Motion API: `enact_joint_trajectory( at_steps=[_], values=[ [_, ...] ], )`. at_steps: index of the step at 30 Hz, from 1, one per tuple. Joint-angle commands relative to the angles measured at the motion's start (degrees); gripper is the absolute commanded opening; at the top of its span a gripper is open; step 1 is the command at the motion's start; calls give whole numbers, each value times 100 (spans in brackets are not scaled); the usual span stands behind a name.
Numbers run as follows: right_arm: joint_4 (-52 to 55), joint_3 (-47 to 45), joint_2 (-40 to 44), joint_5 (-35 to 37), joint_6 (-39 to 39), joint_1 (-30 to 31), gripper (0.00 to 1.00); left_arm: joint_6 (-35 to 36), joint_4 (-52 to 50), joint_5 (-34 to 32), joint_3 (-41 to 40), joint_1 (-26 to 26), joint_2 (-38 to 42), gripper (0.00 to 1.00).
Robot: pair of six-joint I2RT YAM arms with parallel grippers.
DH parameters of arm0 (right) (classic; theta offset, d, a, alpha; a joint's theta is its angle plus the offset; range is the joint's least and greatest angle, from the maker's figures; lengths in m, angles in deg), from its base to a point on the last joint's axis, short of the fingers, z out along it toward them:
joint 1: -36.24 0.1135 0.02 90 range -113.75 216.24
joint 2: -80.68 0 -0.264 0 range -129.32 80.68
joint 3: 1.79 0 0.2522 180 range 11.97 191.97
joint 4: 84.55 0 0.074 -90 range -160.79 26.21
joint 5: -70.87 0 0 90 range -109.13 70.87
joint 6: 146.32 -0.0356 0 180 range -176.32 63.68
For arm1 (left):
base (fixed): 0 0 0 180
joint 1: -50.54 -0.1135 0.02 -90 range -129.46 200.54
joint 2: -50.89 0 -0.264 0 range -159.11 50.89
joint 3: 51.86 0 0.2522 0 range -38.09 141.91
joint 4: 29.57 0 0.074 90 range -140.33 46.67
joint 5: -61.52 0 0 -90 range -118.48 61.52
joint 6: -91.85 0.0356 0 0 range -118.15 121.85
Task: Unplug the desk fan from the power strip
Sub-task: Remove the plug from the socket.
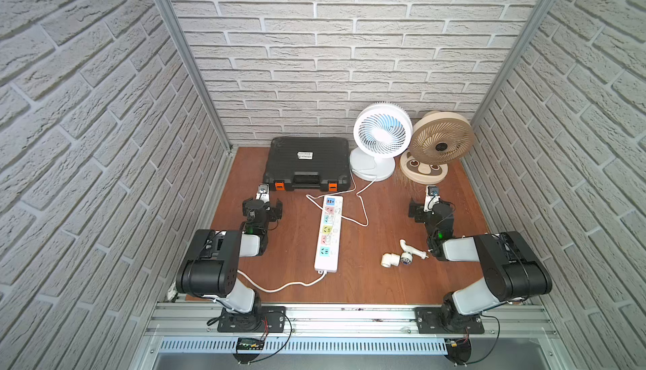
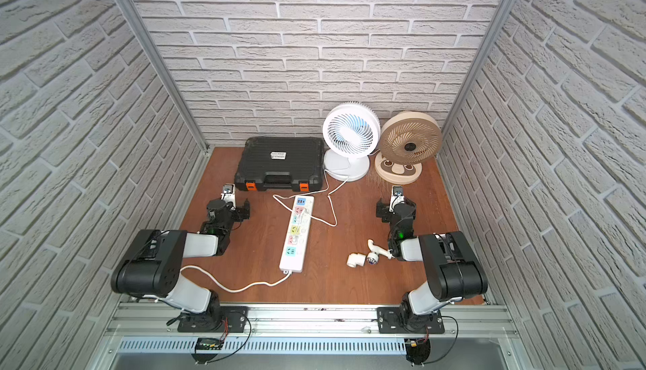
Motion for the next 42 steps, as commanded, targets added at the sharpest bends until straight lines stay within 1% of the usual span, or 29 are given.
enact_joint_trajectory(
  at_steps=[1, 16, 18, 21, 25, 26, 27, 28, 30, 31, 32, 33, 34, 35, 36, 37, 38, 40, 42],
  values=[
    [-117, 62, 31, -32, -28, -21, 99, -8, 164, 71, 68, -38, -17, 98],
    [-137, 43, 36, -32, -28, -21, 99, -8, 175, 62, 57, -35, -17, 98],
    [-349, -62, 87, -140, 21, -8, 99, 15, 234, -87, 16, 32, 52, 98],
    [-341, -226, 428, -192, 137, 66, 99, 85, -78, -436, -9, 171, 553, 98],
    [366, -182, 1076, -183, 222, 187, 99, 117, -958, -1178, 139, 432, 1529, 98],
    [700, -81, 1277, -209, 327, 287, 99, -169, -1243, -1342, 214, 452, 1805, 98],
    [1181, 77, 1518, -215, 422, 378, 99, -622, -1633, -1591, 334, 451, 2073, 98],
    [1634, 257, 1733, -153, 362, 455, 99, -1141, -2118, -1733, 481, 440, 2323, 98],
    [2511, 636, 2170, 27, -305, 472, 99, -2535, -3506, -1922, 848, 350, 2760, 98],
    [2898, 837, 2346, -23, -598, 473, 99, -3169, -4162, -1875, 986, 248, 2902, 98],
    [3179, 981, 2507, -165, -794, 477, 99, -3615, -4526, -1555, 1047, 99, 3001, 98],
    [3334, 1087, 2630, -343, -1040, 472, 99, -3872, -4616, -971, 1040, -124, 3059, 98],
    [3439, 1159, 2742, -502, -1379, 468, 99, -4047, -4549, -235, 1005, -322, 3083, 98],
    [3612, 1215, 2830, -599, -1833, 464, 99, -4184, -4442, 331, 971, -482, 3082, 98],
    [4064, 1307, 2930, -544, -2657, 463, 99, -4279, -4370, 719, 965, -542, 3063, 98],
    [4392, 1362, 2997, -491, -3250, 447, 99, -4312, -4344, 972, 983, -542, 3043, 98],
    [4510, 1385, 3036, -626, -3524, 428, 99, -4320, -4358, 1166, 1012, -495, 3019, 98],
    [4416, 1367, 3042, -1283, -3375, 438, 99, -4309, -4539, 1363, 1120, -309, 2962, 98],
    [4493, 1388, 3023, -1591, -3372, 520, 99, -4239, -4800, 1374, 1233, -42, 2921, 98]
  ],
)
